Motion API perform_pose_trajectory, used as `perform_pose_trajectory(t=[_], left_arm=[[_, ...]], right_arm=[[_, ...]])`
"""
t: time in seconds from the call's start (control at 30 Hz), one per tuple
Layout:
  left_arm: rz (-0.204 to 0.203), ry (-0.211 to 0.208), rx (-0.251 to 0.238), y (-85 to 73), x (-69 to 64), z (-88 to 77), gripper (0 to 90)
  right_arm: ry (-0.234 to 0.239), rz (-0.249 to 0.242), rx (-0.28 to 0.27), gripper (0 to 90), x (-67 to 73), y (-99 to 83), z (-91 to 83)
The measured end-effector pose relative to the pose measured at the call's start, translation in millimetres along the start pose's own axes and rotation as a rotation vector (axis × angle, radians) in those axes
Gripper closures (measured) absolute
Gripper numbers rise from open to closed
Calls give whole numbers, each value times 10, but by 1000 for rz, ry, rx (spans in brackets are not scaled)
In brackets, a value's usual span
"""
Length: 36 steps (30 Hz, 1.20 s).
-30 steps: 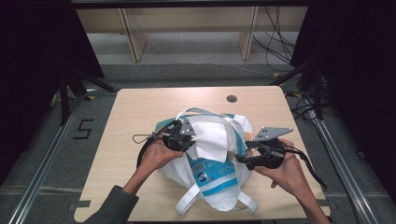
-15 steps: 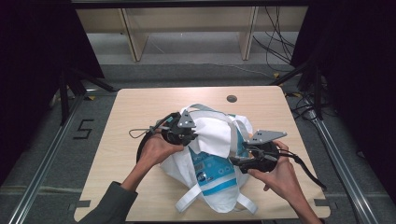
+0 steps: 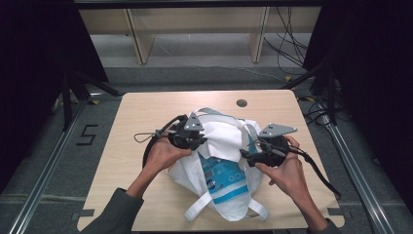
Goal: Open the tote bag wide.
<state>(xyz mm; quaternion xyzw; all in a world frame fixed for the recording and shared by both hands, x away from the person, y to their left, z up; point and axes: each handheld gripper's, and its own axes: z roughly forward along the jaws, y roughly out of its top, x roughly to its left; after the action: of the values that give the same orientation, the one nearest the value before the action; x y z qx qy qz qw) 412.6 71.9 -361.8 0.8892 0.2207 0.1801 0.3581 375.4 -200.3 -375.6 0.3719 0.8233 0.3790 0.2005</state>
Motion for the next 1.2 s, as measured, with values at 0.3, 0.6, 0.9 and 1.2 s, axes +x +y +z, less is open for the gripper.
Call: perform_pose_trajectory(t=[0.3,0.6,0.9,1.2], left_arm=[[3,10,3,-5,16,10,850],[-29,-41,-107,119,40,-334,851],[-7,-116,-202,391,-3,-845,855],[-130,-88,-130,564,541,-319,853]], right_arm=[[102,-108,164,708,-46,-16,320],[179,-177,10,882,-220,263,-356],[280,-188,-128,882,-227,729,-1100],[291,-15,-108,881,-632,1026,-700]])
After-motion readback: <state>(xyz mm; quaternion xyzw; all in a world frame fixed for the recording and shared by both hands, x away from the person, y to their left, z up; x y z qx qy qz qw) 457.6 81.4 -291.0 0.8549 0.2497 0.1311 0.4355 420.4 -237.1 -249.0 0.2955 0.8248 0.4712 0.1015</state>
